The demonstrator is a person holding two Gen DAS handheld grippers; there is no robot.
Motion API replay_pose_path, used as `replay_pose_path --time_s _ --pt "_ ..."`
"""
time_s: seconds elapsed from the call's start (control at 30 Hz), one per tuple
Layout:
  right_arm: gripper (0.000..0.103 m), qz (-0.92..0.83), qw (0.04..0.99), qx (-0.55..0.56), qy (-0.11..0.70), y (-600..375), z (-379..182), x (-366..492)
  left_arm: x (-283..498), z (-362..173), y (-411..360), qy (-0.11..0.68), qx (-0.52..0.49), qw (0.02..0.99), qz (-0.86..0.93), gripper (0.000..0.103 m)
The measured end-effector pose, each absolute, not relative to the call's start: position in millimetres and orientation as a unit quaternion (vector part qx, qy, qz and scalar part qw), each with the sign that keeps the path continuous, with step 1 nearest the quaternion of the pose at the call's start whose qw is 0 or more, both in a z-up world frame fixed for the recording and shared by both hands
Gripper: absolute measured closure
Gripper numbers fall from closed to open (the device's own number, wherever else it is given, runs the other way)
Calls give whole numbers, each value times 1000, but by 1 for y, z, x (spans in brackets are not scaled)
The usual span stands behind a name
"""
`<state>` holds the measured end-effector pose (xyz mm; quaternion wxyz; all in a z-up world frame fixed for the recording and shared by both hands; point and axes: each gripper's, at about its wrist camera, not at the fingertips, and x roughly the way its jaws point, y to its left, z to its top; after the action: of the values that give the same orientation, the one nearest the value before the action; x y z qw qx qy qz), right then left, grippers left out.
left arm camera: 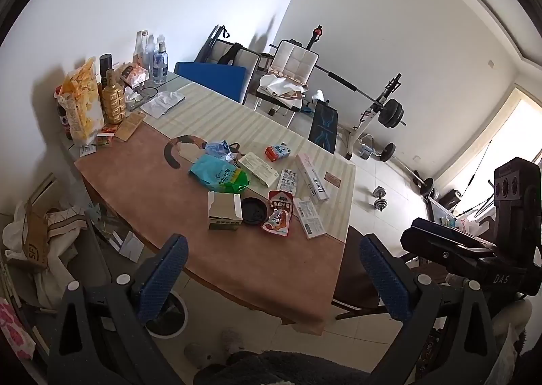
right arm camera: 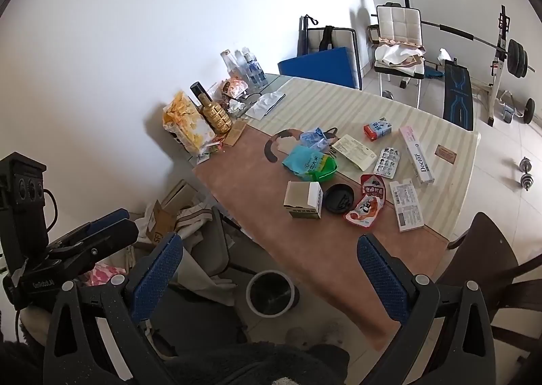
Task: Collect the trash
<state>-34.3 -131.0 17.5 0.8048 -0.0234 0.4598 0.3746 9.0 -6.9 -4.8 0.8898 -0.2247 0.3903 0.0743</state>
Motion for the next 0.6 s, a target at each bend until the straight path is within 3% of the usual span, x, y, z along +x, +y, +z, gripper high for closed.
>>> replay_pose_path --time_s 0.6 --pt "0 378 802 -28 461 -130 19 -35 10 -6 -6 391 -225 890 70 0"
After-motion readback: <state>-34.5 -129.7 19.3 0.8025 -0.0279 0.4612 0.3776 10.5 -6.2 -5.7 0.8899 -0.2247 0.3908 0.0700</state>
